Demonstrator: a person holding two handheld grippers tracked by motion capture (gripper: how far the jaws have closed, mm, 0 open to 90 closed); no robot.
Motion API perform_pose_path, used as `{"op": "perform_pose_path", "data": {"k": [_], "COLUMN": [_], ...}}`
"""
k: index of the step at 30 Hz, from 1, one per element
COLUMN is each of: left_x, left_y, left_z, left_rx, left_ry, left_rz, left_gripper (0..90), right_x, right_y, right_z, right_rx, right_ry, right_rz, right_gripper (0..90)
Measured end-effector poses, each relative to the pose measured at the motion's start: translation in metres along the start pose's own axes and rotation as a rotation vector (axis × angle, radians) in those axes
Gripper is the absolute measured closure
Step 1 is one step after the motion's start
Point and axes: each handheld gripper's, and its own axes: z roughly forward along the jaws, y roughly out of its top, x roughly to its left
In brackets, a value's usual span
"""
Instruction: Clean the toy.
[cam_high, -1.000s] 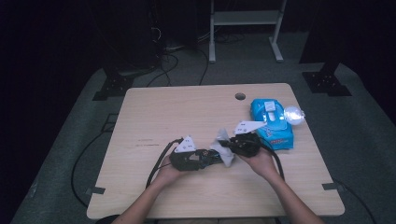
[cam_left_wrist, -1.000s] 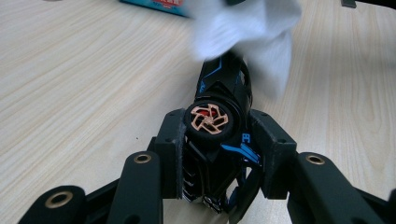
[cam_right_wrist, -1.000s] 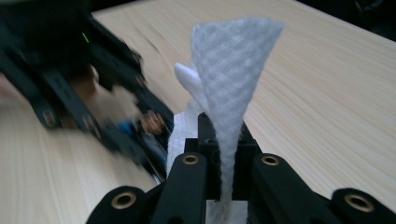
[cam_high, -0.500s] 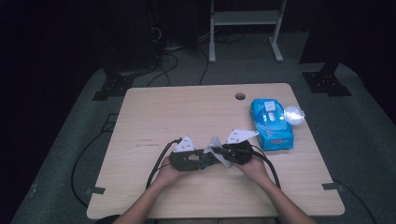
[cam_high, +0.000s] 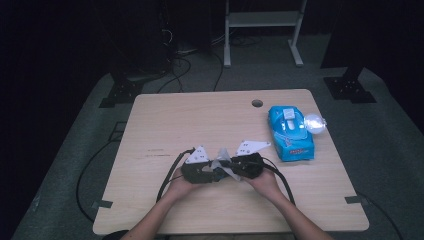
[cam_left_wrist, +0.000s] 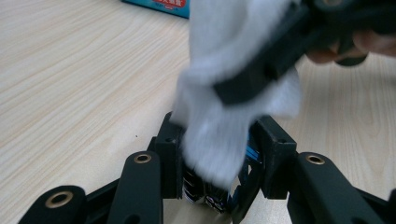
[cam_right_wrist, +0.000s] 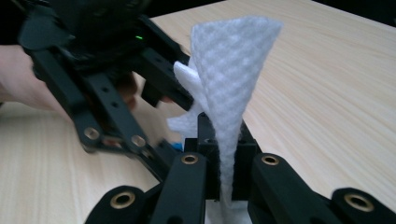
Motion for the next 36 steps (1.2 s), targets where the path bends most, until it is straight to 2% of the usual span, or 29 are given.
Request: {"op": "perform_pose_path", "data": {"k": [2,3,4,8,10,13,16,19,23,26,29,32,34,36], "left_x": [0.000,0.000,0.000,0.000,0.000,0.001,0.001,0.001,0.001,0.001,0.001,0.001,0.001,0.001], "left_y": [0.000,0.000,0.000,0.001,0.000,0.000,0.000,0.000,0.000,0.001,0.000,0.001,0.001,0.001], "left_z": [0.000,0.000,0.000,0.001,0.001,0.001,0.001,0.001,0.001,0.001,0.001,0.001,0.001,0.001], "left_rx": [0.001,0.002,0.001,0.004,0.003,0.002,0.003,0.001,0.006,0.007,0.001,0.007,0.008,0.010], "left_ry": [0.000,0.000,0.000,0.001,0.002,-0.001,-0.002,-0.005,-0.004,-0.003,-0.006,-0.003,-0.003,-0.004], "left_rz": [-0.006,-0.006,-0.006,-0.004,-0.002,-0.003,0.002,-0.002,0.001,-0.003,-0.006,0.004,0.003,0.002], "left_gripper": [59.1,59.1,59.1,59.1,59.1,59.1,59.1,59.1,59.1,59.1,59.1,59.1,59.1,59.1], "right_x": [-0.007,-0.013,-0.015,-0.016,-0.010,0.001,0.001,-0.011,-0.030,-0.031,-0.021,-0.008,-0.004,-0.008], "right_y": [-0.003,-0.007,-0.008,-0.012,-0.009,-0.004,-0.002,-0.008,-0.016,-0.017,-0.014,-0.011,-0.009,-0.009], "right_z": [-0.009,-0.017,-0.020,-0.022,-0.014,-0.003,-0.005,-0.020,-0.039,-0.038,-0.027,-0.014,-0.012,-0.016], "right_rx": [0.011,0.015,0.012,-0.004,-0.016,-0.015,0.003,0.014,0.010,-0.003,-0.009,-0.013,-0.001,0.008], "right_ry": [-0.040,-0.078,-0.088,-0.085,-0.045,-0.011,-0.025,-0.101,-0.157,-0.147,-0.101,-0.060,-0.064,-0.082], "right_rz": [0.006,0.011,0.018,0.045,0.060,0.035,0.010,0.013,0.071,0.099,0.093,0.060,0.031,0.027], "right_gripper": [85.8,85.9,85.9,86.0,86.0,85.9,85.8,85.8,85.8,85.8,85.8,85.7,85.7,85.7]}}
